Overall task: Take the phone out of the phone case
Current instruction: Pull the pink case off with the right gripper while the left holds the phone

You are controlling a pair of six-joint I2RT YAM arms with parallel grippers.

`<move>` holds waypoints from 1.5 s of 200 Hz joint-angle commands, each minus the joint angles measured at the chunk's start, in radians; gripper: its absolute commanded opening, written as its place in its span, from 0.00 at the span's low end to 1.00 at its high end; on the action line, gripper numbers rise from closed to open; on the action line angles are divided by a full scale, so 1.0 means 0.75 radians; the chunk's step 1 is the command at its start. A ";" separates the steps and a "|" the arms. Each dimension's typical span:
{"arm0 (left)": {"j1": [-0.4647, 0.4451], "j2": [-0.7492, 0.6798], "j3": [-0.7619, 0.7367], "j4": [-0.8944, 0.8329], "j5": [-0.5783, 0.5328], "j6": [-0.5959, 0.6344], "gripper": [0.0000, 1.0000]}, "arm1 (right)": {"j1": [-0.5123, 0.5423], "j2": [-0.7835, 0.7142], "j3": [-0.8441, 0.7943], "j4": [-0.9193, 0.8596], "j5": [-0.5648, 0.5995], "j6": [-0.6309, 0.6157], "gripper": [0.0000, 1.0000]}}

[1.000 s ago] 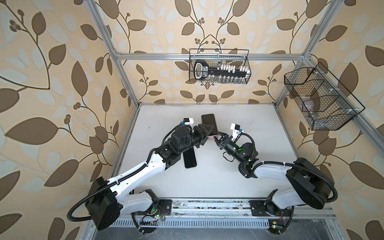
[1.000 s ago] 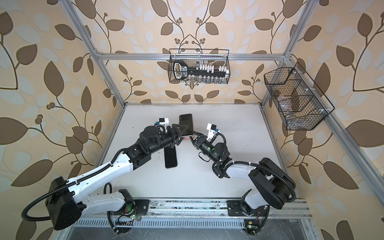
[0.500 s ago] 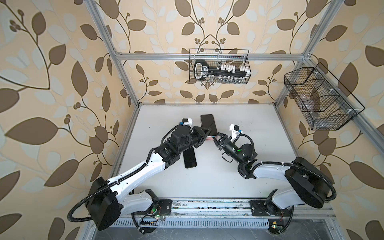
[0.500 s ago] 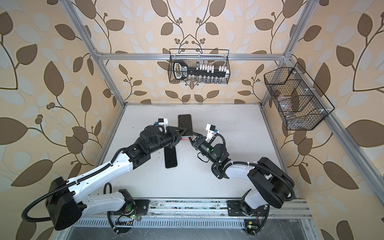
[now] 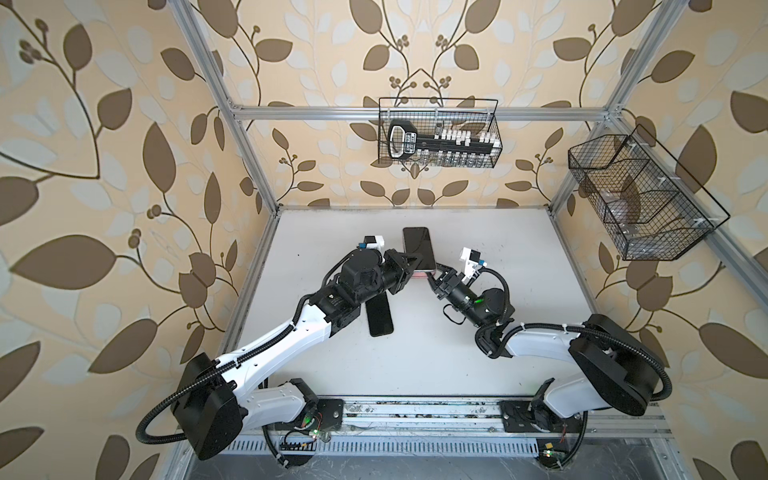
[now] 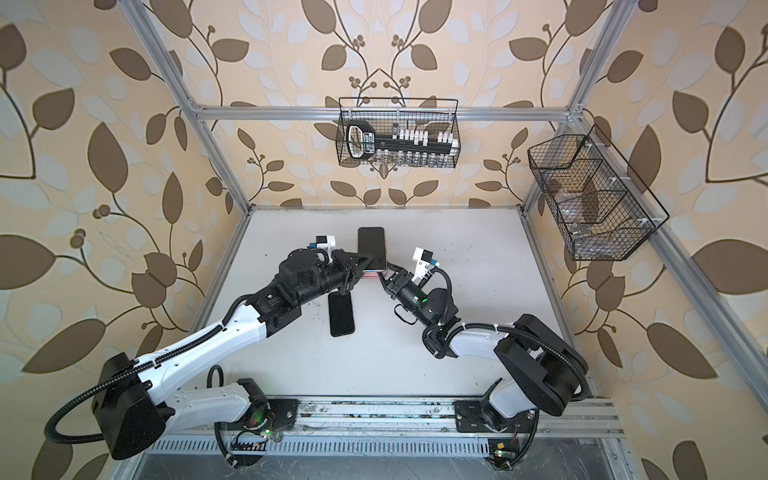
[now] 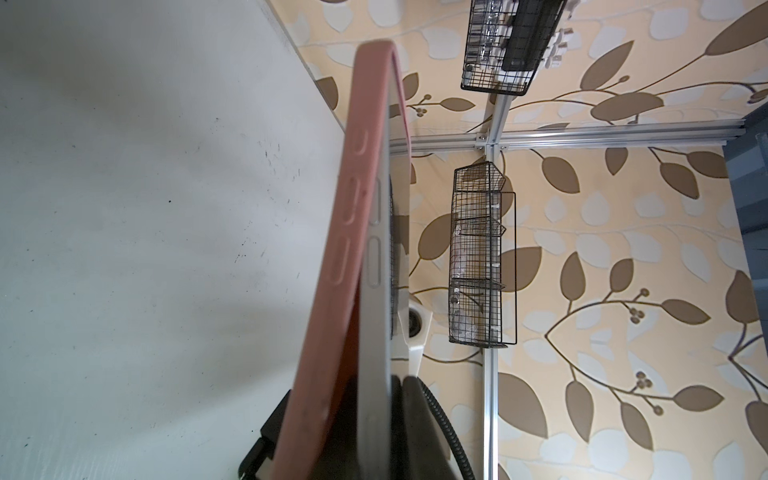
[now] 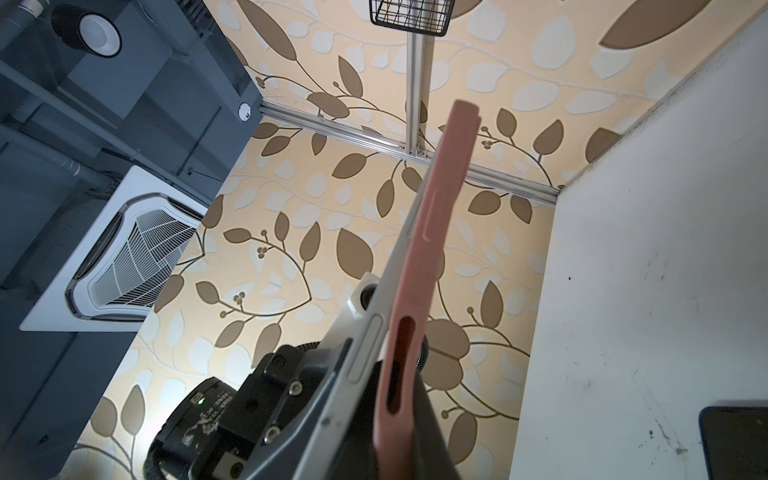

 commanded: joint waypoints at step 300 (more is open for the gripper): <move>0.059 -0.232 0.122 -0.053 0.078 0.102 0.00 | -0.298 -0.205 -0.230 -0.497 -0.193 -0.226 0.00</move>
